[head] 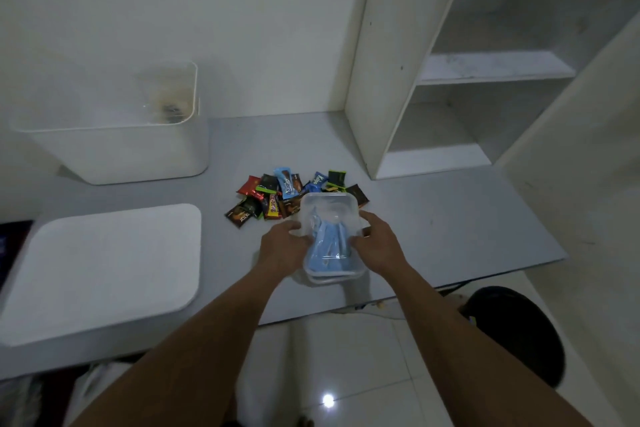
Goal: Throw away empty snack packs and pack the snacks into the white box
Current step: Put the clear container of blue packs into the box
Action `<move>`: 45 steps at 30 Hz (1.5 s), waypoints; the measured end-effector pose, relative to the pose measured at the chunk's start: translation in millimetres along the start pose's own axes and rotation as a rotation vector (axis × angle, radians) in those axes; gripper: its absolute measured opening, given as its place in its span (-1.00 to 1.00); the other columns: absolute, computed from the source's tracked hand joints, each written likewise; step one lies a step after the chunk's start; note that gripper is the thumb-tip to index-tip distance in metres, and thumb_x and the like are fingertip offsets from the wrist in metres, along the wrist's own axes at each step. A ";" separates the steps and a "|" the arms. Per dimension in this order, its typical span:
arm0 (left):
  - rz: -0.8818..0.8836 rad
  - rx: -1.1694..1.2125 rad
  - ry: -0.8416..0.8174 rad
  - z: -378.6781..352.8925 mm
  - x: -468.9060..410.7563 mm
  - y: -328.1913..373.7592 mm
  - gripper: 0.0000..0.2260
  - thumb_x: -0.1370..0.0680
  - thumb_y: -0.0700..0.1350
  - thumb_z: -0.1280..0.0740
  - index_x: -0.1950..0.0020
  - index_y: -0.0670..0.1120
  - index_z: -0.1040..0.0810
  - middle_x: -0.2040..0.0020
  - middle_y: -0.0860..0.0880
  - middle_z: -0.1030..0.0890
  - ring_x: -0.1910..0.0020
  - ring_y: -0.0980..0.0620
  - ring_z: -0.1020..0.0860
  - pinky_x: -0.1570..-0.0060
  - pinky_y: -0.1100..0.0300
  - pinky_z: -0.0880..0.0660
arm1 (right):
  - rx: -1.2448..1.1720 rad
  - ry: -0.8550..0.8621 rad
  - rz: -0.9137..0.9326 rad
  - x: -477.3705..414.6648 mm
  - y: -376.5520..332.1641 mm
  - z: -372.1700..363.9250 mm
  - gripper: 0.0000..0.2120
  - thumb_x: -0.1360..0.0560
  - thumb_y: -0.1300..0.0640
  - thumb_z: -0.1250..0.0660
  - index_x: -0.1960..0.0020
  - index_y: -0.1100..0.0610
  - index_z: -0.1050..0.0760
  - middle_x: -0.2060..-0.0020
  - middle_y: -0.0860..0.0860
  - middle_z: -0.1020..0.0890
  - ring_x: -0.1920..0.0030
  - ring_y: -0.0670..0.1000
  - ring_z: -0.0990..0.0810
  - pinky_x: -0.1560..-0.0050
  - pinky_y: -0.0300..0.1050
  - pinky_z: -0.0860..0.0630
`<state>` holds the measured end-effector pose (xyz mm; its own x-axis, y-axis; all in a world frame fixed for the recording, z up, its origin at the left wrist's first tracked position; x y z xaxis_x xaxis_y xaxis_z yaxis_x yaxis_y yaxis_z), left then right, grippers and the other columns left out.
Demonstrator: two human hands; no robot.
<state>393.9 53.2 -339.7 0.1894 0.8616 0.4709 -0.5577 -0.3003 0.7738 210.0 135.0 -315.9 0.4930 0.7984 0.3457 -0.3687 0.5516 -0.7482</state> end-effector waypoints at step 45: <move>-0.137 0.424 0.047 386.9 -8.4 111.5 -0.37 -0.54 -0.20 -0.27 -0.54 0.20 -0.19 -0.10 -0.13 -0.57 0.06 -0.26 -0.67 0.12 -0.16 -0.64 | -0.259 -0.467 0.296 -23.1 -398.8 -115.9 -0.40 -0.52 0.21 -0.40 -0.45 -0.14 -0.27 -0.13 0.08 -0.61 -0.01 0.13 -0.68 -0.01 0.08 -0.65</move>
<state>642.7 -145.8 -93.4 0.1961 0.9198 0.3398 -0.1479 -0.3149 0.9375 436.9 -131.4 -91.1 -0.0208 0.9626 0.2700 -0.2050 0.2602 -0.9435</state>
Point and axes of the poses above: each hand's wrist, its own x-axis away from the middle knuckle, its own z-axis out of the back of the hand, y = z × x, the point moved 5 cm from there along -x, towards the middle knuckle
